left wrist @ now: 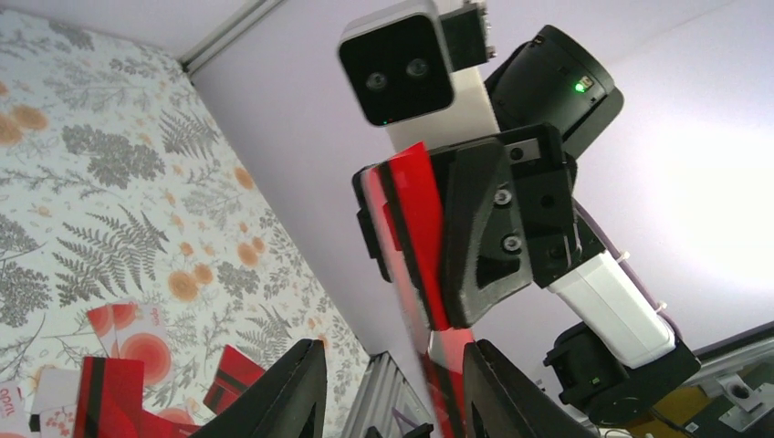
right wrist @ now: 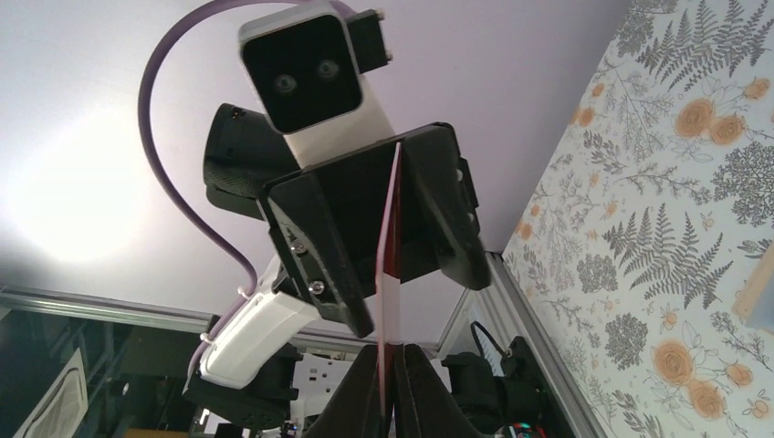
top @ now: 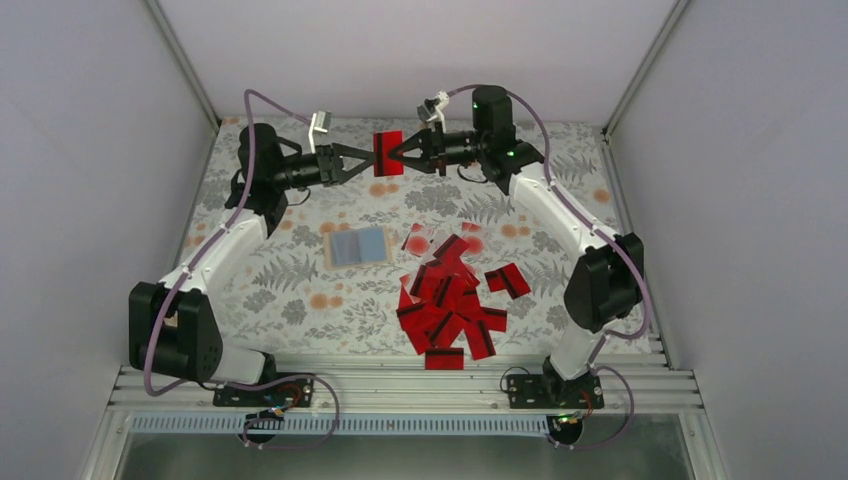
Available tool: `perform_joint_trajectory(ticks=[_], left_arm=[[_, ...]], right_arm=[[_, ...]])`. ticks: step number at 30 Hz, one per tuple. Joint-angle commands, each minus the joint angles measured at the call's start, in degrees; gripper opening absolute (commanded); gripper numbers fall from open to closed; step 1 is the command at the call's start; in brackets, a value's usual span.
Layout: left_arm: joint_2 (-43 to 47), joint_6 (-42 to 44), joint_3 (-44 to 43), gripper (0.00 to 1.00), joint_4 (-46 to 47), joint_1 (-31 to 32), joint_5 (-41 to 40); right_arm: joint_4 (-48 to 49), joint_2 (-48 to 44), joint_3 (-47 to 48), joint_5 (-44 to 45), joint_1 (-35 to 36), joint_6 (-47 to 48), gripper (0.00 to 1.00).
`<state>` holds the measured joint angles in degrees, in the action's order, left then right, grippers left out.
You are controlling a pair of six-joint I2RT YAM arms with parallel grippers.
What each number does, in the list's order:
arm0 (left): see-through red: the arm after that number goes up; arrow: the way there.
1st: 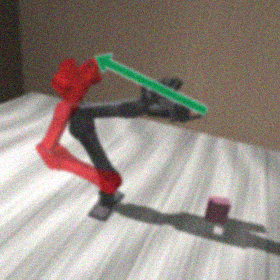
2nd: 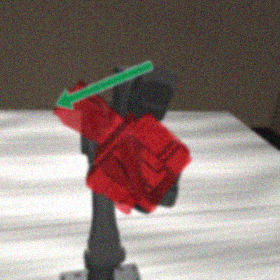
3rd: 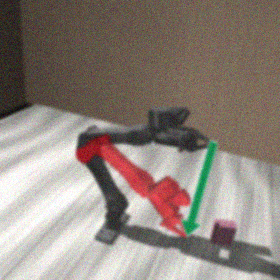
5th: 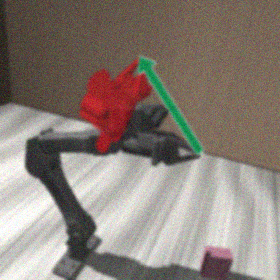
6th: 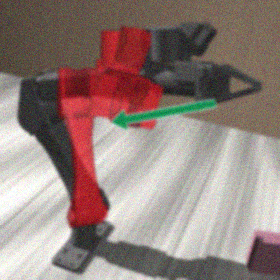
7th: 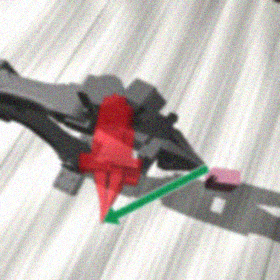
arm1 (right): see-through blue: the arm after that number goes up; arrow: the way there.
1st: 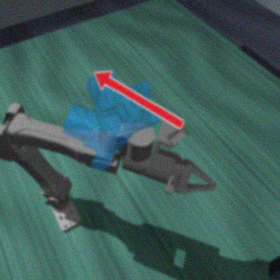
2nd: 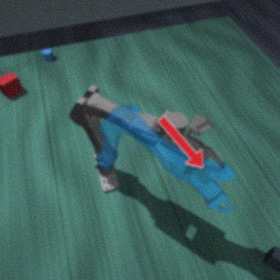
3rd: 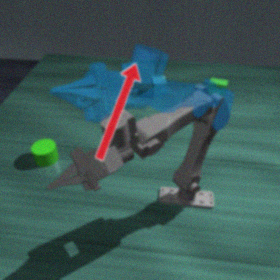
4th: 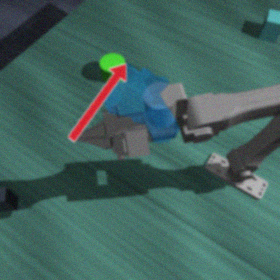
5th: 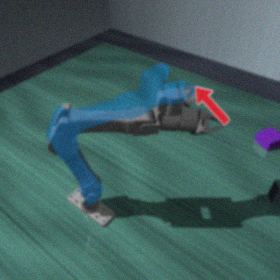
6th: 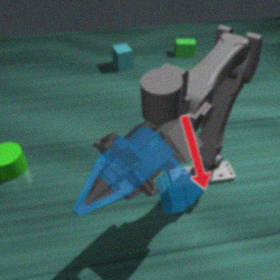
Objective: Put the credit cards into the card holder
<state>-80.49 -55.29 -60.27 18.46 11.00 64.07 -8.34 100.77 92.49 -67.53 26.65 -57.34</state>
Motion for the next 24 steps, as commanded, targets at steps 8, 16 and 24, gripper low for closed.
perform_joint_trajectory(ticks=[8,16,24], left_arm=[[2.0,-6.2,1.2,0.28,8.8,-0.3,1.9],[2.2,-5.2,1.5,0.16,5.9,-0.3,1.4],[1.9,-5.3,1.8,0.16,5.4,-0.2,2.2]], right_arm=[[1.1,1.7,2.1,-1.2,2.2,-0.4,0.04],[1.1,1.9,2.4,-1.6,2.5,-0.1,0.04],[-0.5,2.6,3.5,-2.4,3.2,1.7,0.04]])
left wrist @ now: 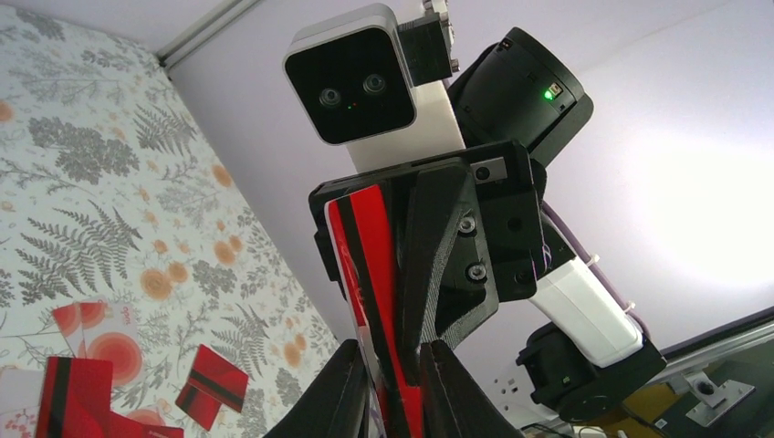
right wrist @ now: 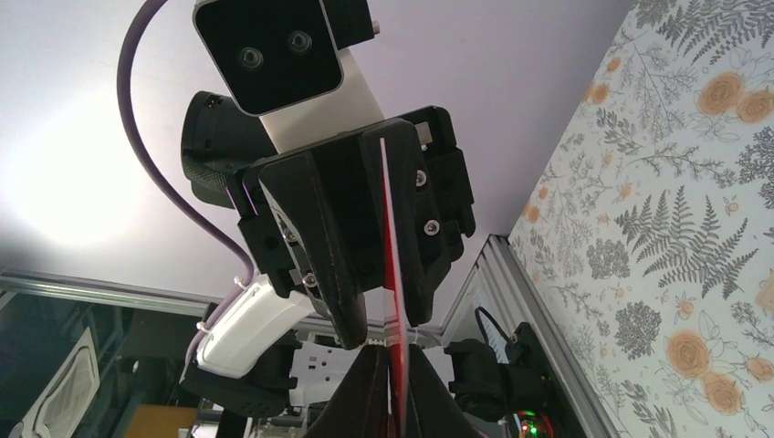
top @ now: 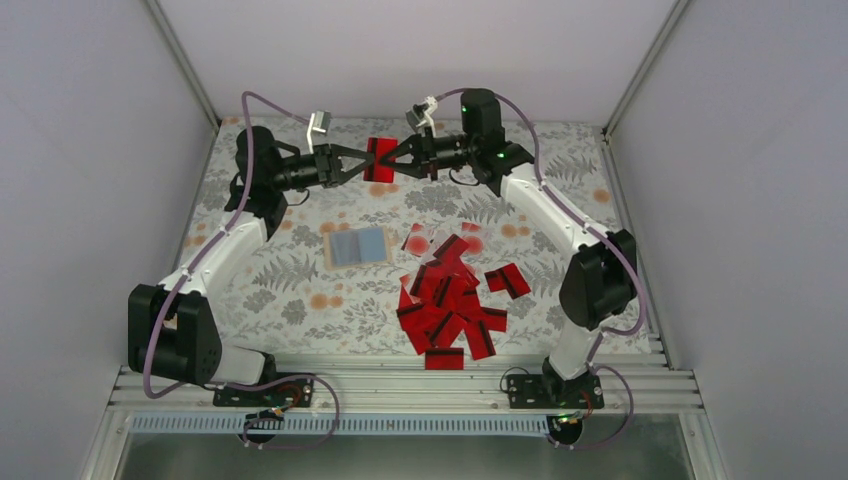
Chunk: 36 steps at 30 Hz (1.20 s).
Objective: Put the credit cards into the card holder
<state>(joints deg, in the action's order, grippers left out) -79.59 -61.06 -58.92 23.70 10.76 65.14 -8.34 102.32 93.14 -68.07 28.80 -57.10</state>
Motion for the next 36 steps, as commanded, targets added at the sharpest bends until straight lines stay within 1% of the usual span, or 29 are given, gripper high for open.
perform_joint_trajectory(ticks=[1,2,5,6,9,12,15,16,18,22,24,26,29,33,36], left_arm=[[0.9,0.6,0.3,0.16,-0.2,0.0,1.3],[0.9,1.0,0.3,0.15,-0.8,0.0,1.2],[1.1,1.9,0.1,0.04,-2.4,0.0,1.1],[1.2,2.3,0.1,0.03,-3.1,0.0,0.9],[1.9,3.9,-0.1,0.02,-6.0,-0.1,-0.9],[2.7,5.5,0.0,0.03,-9.3,-0.2,-3.2],[3.6,6.1,0.9,0.02,-10.6,-0.3,-5.4],[4.1,6.5,1.2,0.02,-11.7,-0.4,-6.4],[5.0,8.0,1.8,0.02,-15.1,-0.9,-9.0],[7.5,10.7,4.0,0.02,-21.7,-1.6,-15.3],[8.5,11.9,5.4,0.02,-24.5,-1.6,-18.1],[9.3,13.6,6.6,0.03,-27.8,-1.7,-21.2],[9.3,16.4,7.9,0.02,-34.3,-1.7,-26.1],[6.8,19.3,10.5,0.02,-37.0,-1.7,-26.2],[4.2,23.6,10.2,0.02,-42.1,-1.7,-28.8]], right_arm=[[-0.9,1.2,3.2,-1.9,1.2,1.9,0.04],[-1.4,1.4,3.5,-1.9,1.3,2.2,0.04],[-2.1,1.6,4.1,-1.9,1.3,2.9,0.04],[-2.4,1.8,4.2,-1.8,1.3,3.2,0.04],[-4.9,2.0,4.9,-1.3,1.3,5.2,0.04],[-9.4,2.5,5.9,-0.4,1.1,8.4,0.04],[-12.2,2.4,5.7,0.1,0.6,10.4,0.04],[-13.2,2.4,5.6,0.3,0.3,11.2,0.06],[-16.0,2.2,5.4,1.1,-0.8,13.4,0.14],[-21.3,0.9,3.0,4.5,-3.4,18.2,0.42],[-22.8,0.1,0.6,6.1,-4.6,20.1,0.51],[-22.8,-0.7,-2.2,7.1,-5.4,21.1,0.54],[-23.2,-1.3,-6.0,9.6,-5.6,22.5,0.55],[-21.6,-1.5,-10.4,10.4,-5.5,22.6,0.54],[-21.4,-1.2,-12.2,11.3,-5.4,23.5,0.54]])
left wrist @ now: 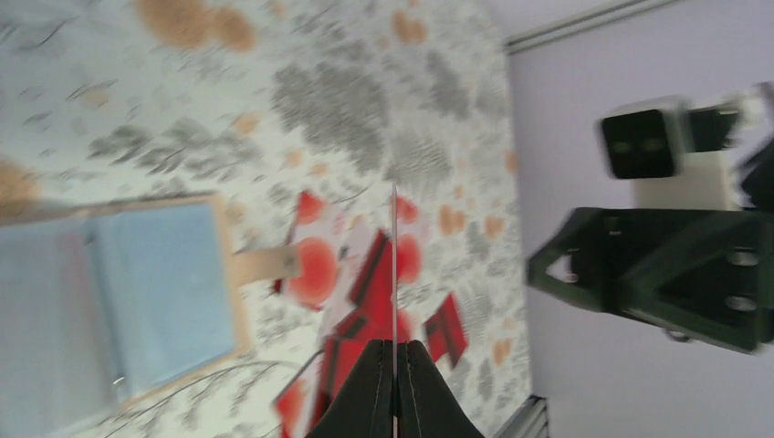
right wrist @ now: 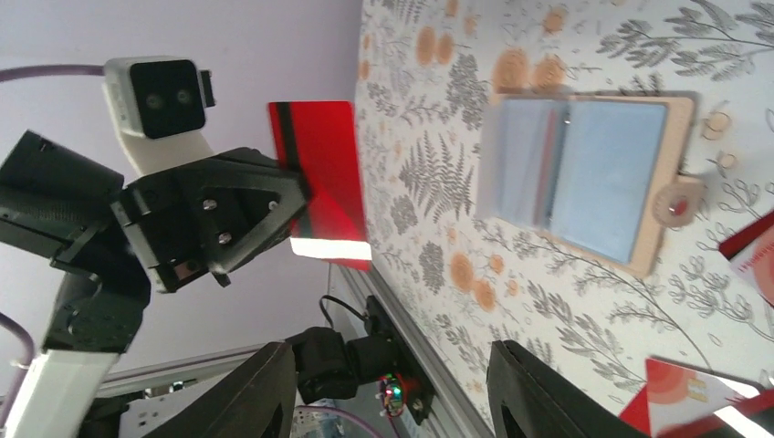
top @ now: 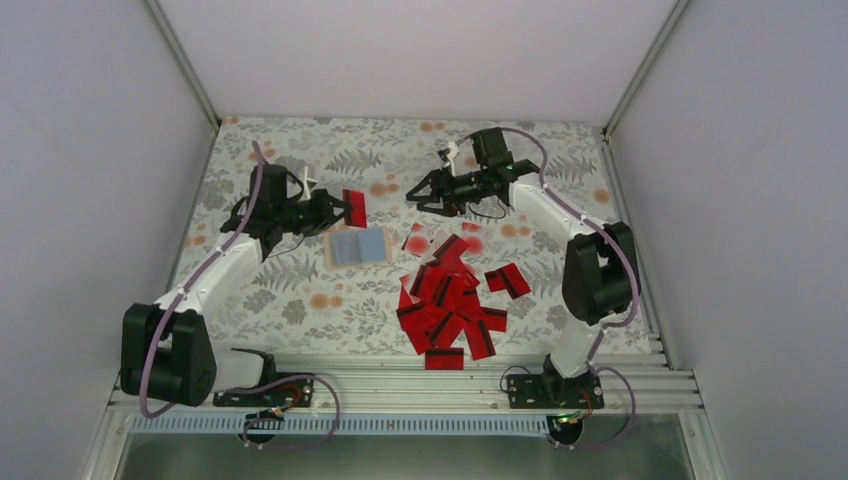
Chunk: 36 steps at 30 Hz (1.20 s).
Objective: Put the credit cards into the card holder
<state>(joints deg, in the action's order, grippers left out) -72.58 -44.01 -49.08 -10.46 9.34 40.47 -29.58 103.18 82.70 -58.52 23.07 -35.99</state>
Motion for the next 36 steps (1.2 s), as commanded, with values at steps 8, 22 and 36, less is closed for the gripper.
perform_joint_trajectory(ticks=[8,22,36], left_arm=[[-10.5,15.7,-0.2,0.03,-13.3,-0.3,-6.3],[-18.4,17.8,1.1,0.02,-9.5,-0.3,-6.7],[-22.6,19.1,0.5,0.03,-8.6,-0.4,-6.8]], right_arm=[[0.5,1.4,-4.1,3.1,1.9,4.2,0.52],[2.5,11.7,-0.7,5.1,5.6,6.0,0.46],[3.6,15.2,-0.9,4.7,6.6,6.9,0.42]])
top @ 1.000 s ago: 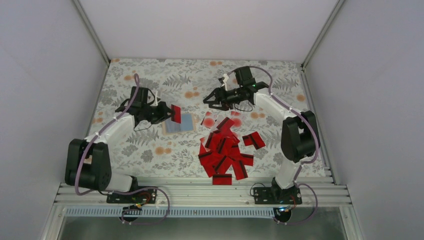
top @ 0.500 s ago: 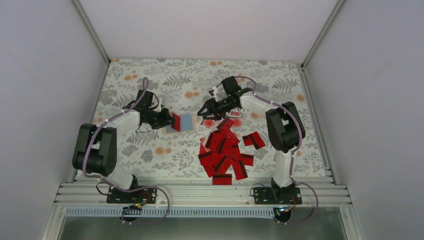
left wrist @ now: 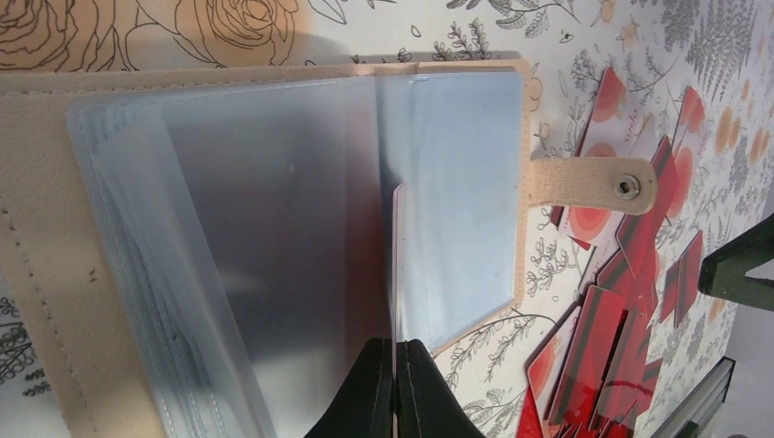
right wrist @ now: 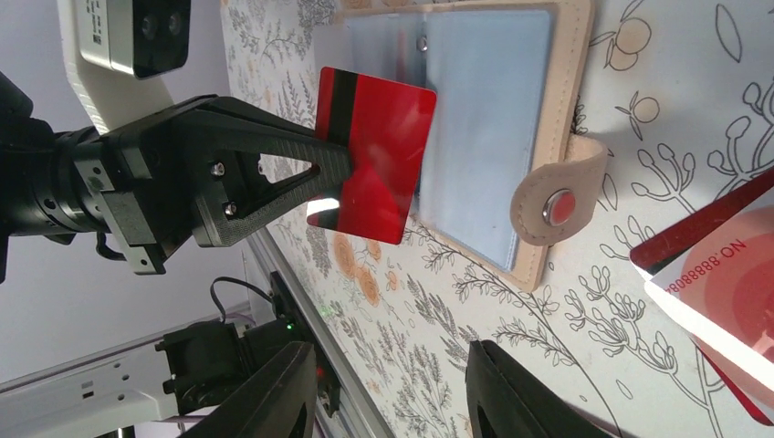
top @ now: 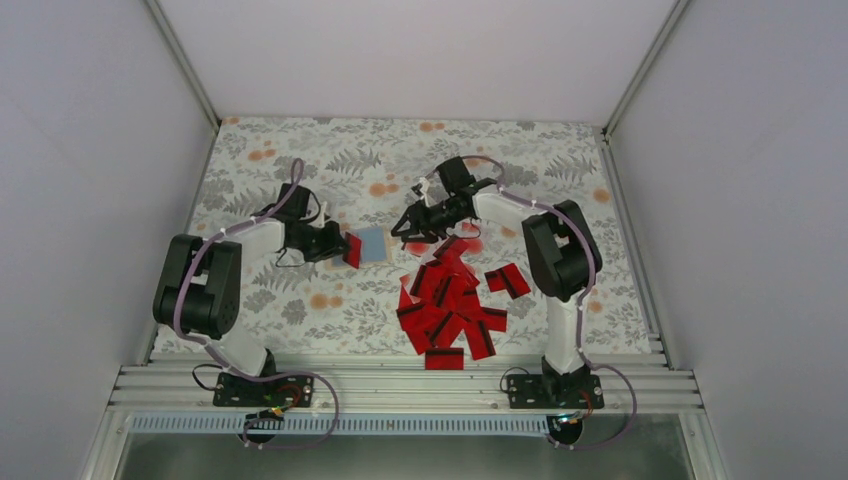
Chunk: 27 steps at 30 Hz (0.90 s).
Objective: Put the credit cards into the card holder
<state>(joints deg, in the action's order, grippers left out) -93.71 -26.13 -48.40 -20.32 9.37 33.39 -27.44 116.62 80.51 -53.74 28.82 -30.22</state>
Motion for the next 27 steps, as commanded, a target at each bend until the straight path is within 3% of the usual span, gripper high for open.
perform_joint_trajectory(ticks=[1,27], left_arm=[[-1.7,1.3,-0.5,0.03,1.3,-0.4,0.4],[-3.7,-1.4,-1.0,0.02,8.2,-0.7,4.8]], right_arm=[[1.5,2.0,1.3,-0.1,1.0,1.1,0.42],[2.6,8.8,-0.4,-0.8,1.6,3.7,0.39]])
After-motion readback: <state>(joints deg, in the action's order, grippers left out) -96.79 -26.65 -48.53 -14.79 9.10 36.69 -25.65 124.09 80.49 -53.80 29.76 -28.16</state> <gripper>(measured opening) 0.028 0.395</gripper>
